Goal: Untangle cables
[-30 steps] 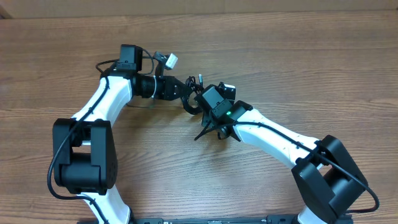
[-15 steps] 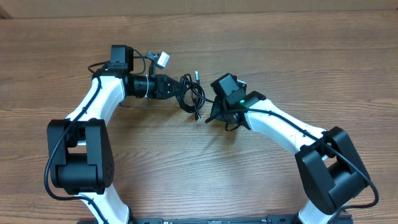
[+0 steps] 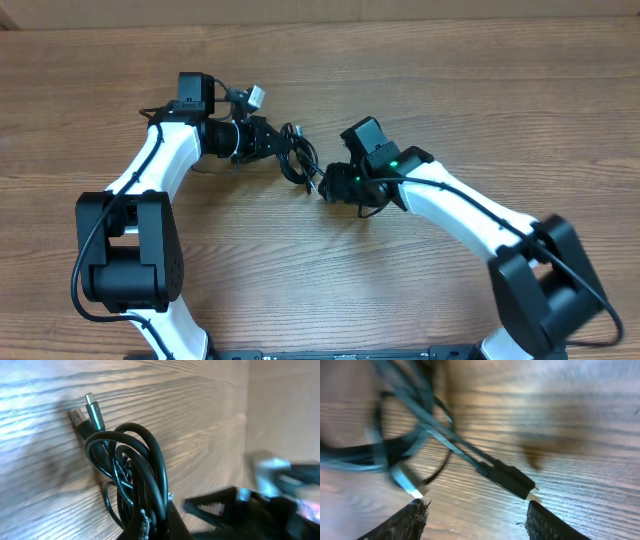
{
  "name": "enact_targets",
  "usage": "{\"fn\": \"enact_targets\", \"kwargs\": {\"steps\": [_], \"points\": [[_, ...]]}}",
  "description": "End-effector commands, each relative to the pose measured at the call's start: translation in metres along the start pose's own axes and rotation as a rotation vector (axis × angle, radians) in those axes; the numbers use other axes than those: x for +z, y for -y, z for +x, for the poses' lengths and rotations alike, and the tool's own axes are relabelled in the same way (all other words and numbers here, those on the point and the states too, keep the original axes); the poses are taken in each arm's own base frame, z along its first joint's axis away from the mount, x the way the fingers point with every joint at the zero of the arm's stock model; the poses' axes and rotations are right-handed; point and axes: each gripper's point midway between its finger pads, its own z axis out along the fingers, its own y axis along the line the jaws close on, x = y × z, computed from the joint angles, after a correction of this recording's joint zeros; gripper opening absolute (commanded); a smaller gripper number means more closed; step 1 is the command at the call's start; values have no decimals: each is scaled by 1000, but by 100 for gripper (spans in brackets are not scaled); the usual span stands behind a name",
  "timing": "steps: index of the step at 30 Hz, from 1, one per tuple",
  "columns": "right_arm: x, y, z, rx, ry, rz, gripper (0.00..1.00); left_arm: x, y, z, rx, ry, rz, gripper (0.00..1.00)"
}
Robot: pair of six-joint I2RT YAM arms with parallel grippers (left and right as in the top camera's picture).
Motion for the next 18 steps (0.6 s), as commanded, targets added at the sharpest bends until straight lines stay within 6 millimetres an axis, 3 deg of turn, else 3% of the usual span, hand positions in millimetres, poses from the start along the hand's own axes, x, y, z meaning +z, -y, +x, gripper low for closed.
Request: {"fn": "enact_targets", "kwargs": {"steps": [1, 12, 18], "points": [[-28, -21, -19, -98, 107, -51, 61, -9, 8, -10, -129, 39, -30, 5], [-3, -18, -3, -117, 56, -5, 50, -9, 20, -6, -231, 12, 37, 5], [-1, -15, -11, -153, 143, 83, 50, -9, 17, -6, -231, 17, 26, 6]]}}
